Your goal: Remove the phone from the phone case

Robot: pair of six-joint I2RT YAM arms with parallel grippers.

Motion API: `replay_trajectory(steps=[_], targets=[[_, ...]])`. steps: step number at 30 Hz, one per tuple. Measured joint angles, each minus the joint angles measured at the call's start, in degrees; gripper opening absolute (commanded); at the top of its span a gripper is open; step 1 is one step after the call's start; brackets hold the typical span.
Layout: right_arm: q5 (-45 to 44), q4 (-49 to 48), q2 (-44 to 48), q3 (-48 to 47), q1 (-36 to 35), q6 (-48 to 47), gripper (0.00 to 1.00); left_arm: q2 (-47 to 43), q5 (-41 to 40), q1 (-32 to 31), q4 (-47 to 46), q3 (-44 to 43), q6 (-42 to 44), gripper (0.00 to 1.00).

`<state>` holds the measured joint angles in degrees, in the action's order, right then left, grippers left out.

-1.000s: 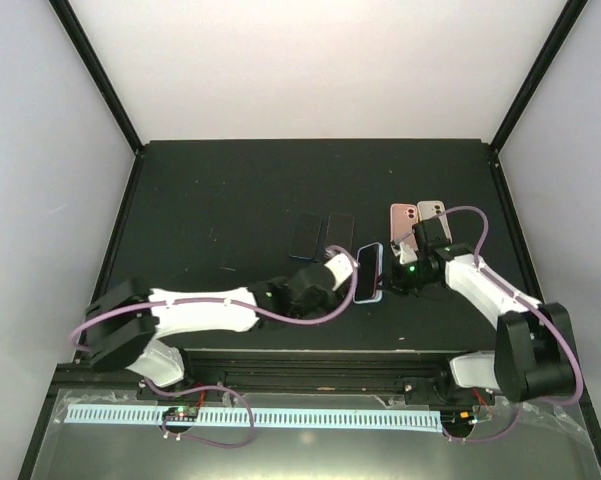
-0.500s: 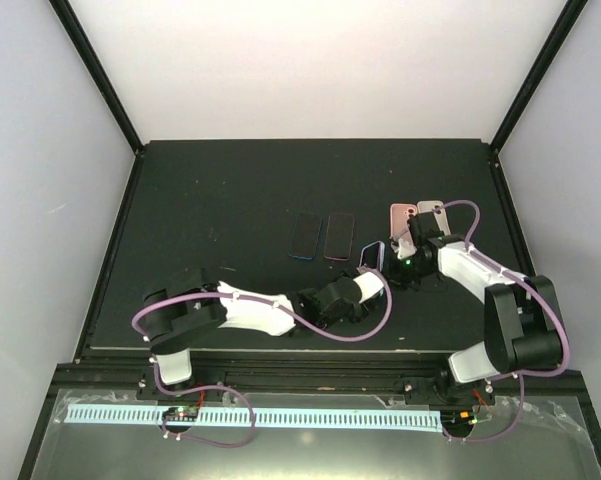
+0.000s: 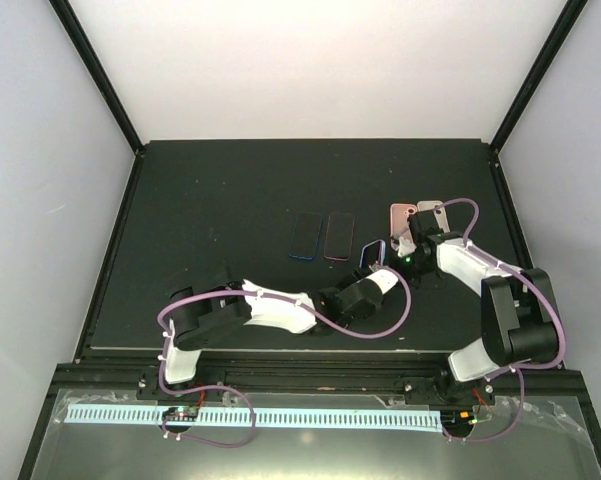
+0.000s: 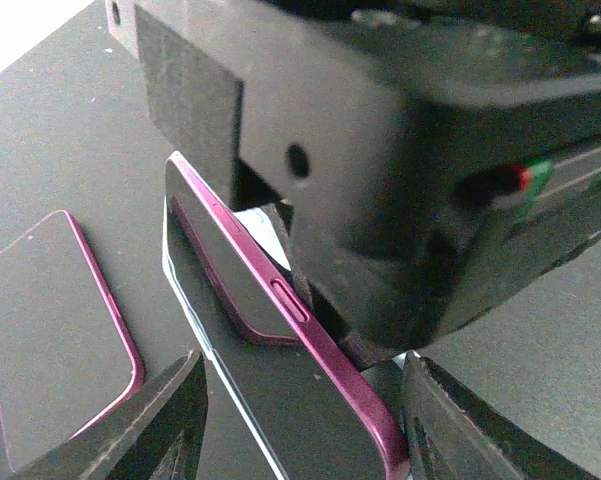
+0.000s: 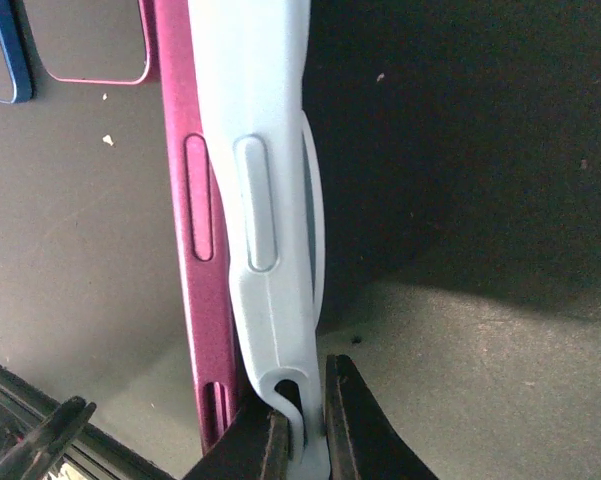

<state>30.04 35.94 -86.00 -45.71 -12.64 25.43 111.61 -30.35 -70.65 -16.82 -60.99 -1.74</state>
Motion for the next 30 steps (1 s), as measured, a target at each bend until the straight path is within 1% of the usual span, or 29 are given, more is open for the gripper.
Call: replay_trajectory(steps=[4, 6, 9, 13, 15, 17, 23, 25, 28, 30], targets=[[-0.17, -0.2, -0.31, -0.31, 0.28, -0.04, 0.01, 1.03, -2.54, -0.44, 2.16, -1.99, -0.02, 0.63], [-0.04, -0.26, -0.31, -0.52, 0.44, -0.04, 0.01, 1.27, -4.0, -0.46, 3.23, -2.75, -0.13, 0.65], [1.16, -0.37, -0.31, -1.14, 1.29, 0.0, 0.01, 1.77, -6.75, -0.46, 4.0, -3.74, -0.37, 0.65], [4.02, -0.85, -0.31, -1.64, 2.25, 0.07, 0.01, 1.77, -9.68, -0.46, 3.96, -3.8, -0.68, 0.62], [5.27, -0.83, -0.17, -1.64, 2.78, 0.07, 0.01, 1.77, -10.36, -0.48, 3.96, -3.8, -0.92, 0.57], [6.25, -0.85, 0.15, -1.64, 3.1, 0.04, 0.01, 1.77, -10.75, -0.52, 3.98, -3.8, -1.38, 0.5], [8.79, -1.38, 0.98, -1.73, 3.67, 0.02, 0.01, 1.77, -11.19, -0.74, 4.39, -3.93, -2.36, 0.18], [9.4, -1.66, 1.14, -1.81, 3.78, 0.04, 0.01, 1.77, -10.91, -0.74, 4.39, -4.04, -2.54, 0.1], [9.44, -1.33, 2.16, -1.81, 3.87, 0.26, 0.01, 1.75, -11.69, -0.72, 4.35, -4.13, -2.99, 0.02], [9.09, -1.2, 3.19, -1.64, 4.02, 0.48, 0.01, 1.64, -11.91, -0.72, 3.67, -4.13, -3.28, 0.02]])
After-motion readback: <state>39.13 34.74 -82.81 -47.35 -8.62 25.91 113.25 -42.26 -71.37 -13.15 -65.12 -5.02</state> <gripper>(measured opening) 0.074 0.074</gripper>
